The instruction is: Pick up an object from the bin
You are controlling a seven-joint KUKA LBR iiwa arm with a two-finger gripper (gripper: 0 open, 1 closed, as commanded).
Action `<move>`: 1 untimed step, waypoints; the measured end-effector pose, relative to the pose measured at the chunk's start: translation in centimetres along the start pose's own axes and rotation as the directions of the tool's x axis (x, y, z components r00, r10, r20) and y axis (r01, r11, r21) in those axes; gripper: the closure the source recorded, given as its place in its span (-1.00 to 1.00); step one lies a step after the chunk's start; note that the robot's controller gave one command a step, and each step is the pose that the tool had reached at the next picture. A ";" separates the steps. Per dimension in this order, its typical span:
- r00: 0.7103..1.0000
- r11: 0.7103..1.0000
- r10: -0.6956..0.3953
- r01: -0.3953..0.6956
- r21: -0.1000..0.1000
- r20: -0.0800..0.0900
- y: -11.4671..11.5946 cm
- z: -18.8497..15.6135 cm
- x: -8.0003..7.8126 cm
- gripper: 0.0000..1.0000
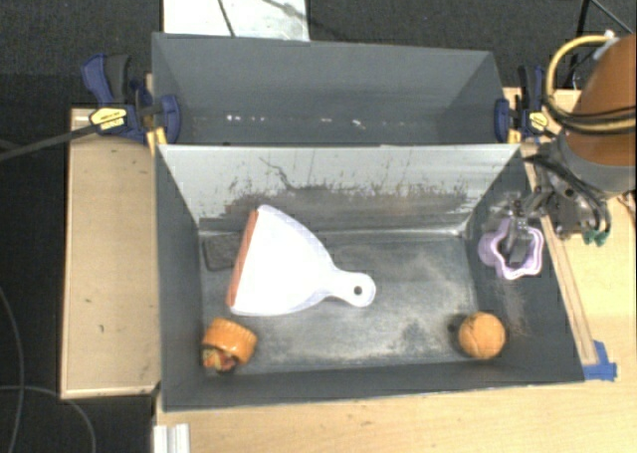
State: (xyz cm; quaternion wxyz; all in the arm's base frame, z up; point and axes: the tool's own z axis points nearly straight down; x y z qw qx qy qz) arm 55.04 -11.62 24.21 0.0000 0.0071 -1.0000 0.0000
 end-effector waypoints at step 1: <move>1.000 1.000 0.031 -0.031 0.000 0.003 -0.7 -6.7 -2.0 1.00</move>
Offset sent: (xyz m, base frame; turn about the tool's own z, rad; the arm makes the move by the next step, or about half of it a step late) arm 0.0023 0.0116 -0.1721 -0.1881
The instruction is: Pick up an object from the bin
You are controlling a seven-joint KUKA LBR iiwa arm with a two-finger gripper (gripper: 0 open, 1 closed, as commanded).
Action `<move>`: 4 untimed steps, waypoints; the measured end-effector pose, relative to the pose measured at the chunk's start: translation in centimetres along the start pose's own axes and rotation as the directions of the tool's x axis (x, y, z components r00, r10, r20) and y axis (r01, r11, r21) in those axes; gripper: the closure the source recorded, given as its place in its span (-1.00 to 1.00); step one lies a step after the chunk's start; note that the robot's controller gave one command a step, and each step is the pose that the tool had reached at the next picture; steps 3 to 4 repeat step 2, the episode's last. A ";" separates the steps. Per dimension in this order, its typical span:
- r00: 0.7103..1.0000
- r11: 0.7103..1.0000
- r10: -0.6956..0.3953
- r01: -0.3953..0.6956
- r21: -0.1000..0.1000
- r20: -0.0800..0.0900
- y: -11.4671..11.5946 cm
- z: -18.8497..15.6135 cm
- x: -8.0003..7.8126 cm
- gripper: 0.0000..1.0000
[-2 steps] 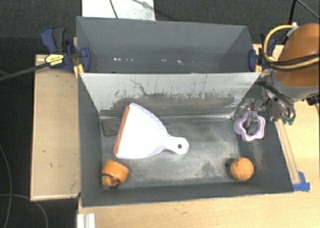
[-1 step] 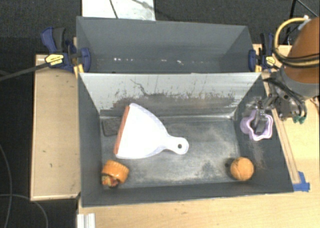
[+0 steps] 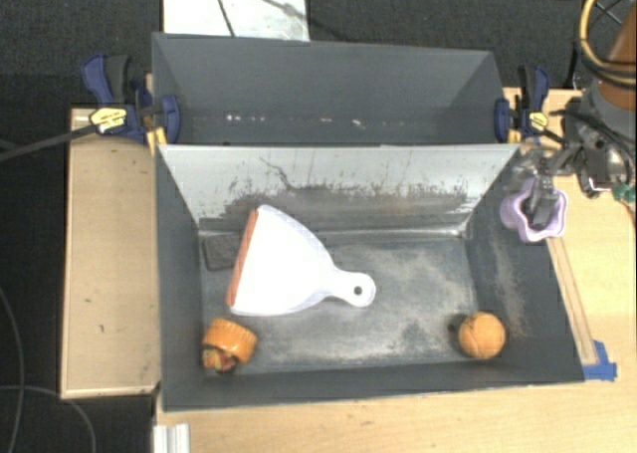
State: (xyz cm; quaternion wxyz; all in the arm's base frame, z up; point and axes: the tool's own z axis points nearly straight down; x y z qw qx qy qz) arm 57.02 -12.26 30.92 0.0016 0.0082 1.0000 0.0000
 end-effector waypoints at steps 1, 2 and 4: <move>0.999 0.999 -0.033 0.033 0.003 0.013 0.3 2.0 -0.3 1.00; 0.964 0.964 -0.267 0.267 0.001 0.003 -0.3 8.1 0.6 1.00; 0.964 0.964 -0.267 0.267 0.001 0.003 -0.3 8.1 0.6 1.00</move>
Offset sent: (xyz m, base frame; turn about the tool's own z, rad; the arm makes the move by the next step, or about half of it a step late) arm -0.0142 -0.0118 -0.1353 -0.4846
